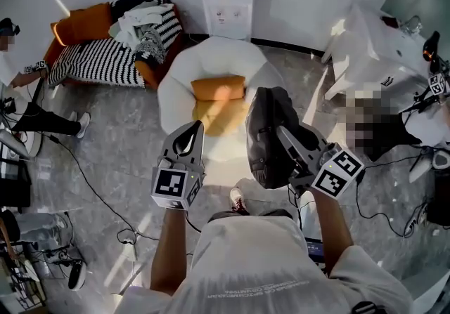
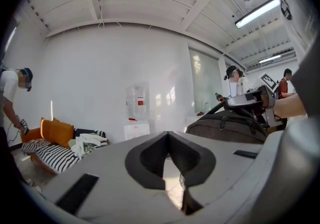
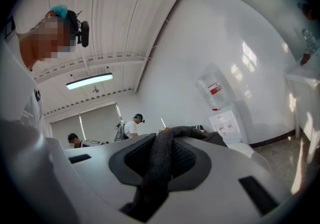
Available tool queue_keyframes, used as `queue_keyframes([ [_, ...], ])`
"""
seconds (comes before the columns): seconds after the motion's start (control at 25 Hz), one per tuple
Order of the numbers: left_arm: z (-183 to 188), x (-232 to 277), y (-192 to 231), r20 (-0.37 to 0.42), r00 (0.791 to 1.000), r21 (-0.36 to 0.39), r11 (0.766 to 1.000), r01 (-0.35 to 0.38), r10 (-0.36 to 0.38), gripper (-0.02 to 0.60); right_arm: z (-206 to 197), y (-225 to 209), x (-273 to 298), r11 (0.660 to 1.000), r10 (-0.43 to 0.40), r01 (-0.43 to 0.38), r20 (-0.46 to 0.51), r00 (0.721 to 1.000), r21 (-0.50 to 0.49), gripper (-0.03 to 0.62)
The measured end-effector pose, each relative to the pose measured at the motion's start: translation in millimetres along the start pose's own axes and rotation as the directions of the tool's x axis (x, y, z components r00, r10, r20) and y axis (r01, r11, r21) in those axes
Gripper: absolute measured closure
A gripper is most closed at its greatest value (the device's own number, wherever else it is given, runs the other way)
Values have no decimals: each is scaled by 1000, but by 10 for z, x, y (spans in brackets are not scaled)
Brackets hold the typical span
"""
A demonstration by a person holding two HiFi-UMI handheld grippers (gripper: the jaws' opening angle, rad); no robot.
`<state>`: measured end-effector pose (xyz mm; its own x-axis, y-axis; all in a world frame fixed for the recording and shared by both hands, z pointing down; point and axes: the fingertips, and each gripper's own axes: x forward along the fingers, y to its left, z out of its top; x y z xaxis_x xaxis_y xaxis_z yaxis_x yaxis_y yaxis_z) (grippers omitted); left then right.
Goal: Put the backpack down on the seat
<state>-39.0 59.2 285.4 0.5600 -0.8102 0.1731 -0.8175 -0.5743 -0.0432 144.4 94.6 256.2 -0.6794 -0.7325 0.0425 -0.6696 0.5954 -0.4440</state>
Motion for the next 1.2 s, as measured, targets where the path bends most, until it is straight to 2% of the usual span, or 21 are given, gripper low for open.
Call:
queue_keyframes([
  [0.32,19,309,199,-16,1000,-9,1000,-20,19,574,96,-224,271,1000,-13,13,-17,1000,-9,523],
  [0.72,-147,409,241,-44,994,-13,995,-100,99,574,5,-550,396,997,-40,39,15,999,69,522],
  [1.08,-288,1068,573,-74,991,-62,991,-118,113,574,-9,-1158,989,991,-43,47,-33,999,129,522],
  [1.2,-378,1214,622,-121,985,-63,990,-130,122,574,-78,-1284,1107,992,-36,42,-53,998,122,522],
])
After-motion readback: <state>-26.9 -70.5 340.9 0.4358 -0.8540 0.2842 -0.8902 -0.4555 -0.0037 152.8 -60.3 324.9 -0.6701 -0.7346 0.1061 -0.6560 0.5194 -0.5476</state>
